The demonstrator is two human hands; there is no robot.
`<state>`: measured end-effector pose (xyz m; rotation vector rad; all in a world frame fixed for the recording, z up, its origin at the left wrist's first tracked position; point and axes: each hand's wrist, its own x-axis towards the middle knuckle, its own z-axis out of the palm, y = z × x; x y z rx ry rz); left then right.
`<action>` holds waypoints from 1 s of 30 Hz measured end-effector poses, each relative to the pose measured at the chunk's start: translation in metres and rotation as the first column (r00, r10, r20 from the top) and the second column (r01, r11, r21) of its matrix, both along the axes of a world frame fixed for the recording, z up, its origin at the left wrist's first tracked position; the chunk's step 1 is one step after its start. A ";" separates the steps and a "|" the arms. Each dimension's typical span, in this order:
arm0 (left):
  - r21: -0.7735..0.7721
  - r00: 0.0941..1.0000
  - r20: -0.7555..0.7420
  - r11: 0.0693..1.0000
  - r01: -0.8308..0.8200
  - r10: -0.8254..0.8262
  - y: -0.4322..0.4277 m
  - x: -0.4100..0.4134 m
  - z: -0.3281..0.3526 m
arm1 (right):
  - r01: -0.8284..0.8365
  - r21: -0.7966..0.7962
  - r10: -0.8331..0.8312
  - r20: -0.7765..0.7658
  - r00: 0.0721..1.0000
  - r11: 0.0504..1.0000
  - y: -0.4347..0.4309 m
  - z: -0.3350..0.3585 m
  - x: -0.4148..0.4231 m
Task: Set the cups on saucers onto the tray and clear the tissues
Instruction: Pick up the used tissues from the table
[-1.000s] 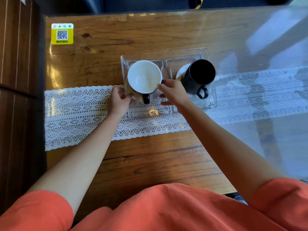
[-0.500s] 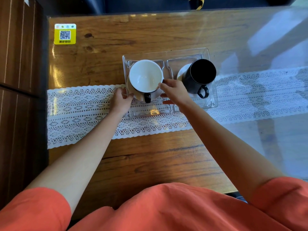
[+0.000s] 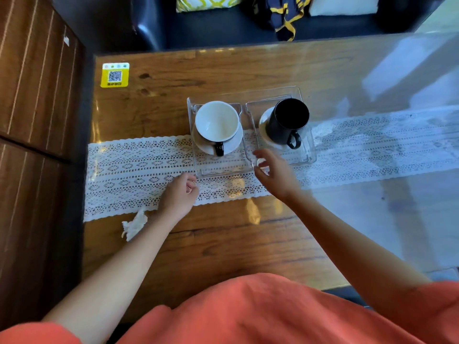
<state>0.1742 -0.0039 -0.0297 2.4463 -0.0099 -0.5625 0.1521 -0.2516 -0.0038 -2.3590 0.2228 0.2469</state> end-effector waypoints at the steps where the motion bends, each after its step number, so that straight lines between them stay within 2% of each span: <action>1: 0.027 0.999 0.038 0.999 0.038 -0.039 0.004 -0.010 0.003 | -0.033 -0.042 0.033 0.004 0.999 0.999 -0.004 -0.002 -0.012; 5: 0.015 0.979 0.157 0.992 0.126 -0.127 0.017 -0.049 0.006 | -0.094 -0.175 0.102 0.037 0.994 0.980 -0.020 -0.010 -0.062; 8: -0.058 0.977 0.212 0.997 0.043 -0.030 0.022 -0.070 0.011 | -0.065 -0.201 0.077 0.055 0.996 0.977 -0.031 -0.015 -0.095; 11: -0.141 0.952 0.275 0.985 -0.098 0.134 0.027 -0.086 0.016 | 0.055 -0.197 -0.047 0.044 0.998 0.979 -0.047 -0.022 -0.127; 13: -0.153 0.921 0.330 0.975 -0.163 0.206 0.034 -0.093 0.017 | 0.148 -0.213 -0.131 0.093 0.987 0.966 -0.058 -0.027 -0.148; 18: -0.048 0.846 0.430 0.944 -0.327 0.315 0.054 -0.092 0.010 | 0.406 -0.244 -0.358 0.219 0.908 0.881 -0.082 -0.039 -0.193; 21: 0.014 0.843 0.383 0.910 -0.414 0.378 0.063 -0.093 0.000 | 0.586 -0.308 -0.541 0.225 0.810 0.749 -0.086 -0.045 -0.215; 25: 0.064 0.883 0.177 0.891 -0.450 0.434 0.069 -0.098 -0.012 | 0.735 -0.303 -0.737 0.131 0.663 0.607 -0.085 -0.053 -0.227; 27: 0.118 0.919 0.146 0.916 -0.383 0.366 0.068 -0.102 -0.017 | 0.762 -0.270 -0.776 0.075 0.626 0.588 -0.084 -0.058 -0.230; 30: 0.155 0.931 0.154 0.923 -0.353 0.330 0.062 -0.109 -0.020 | 0.737 -0.255 -0.752 0.050 0.657 0.626 -0.084 -0.063 -0.231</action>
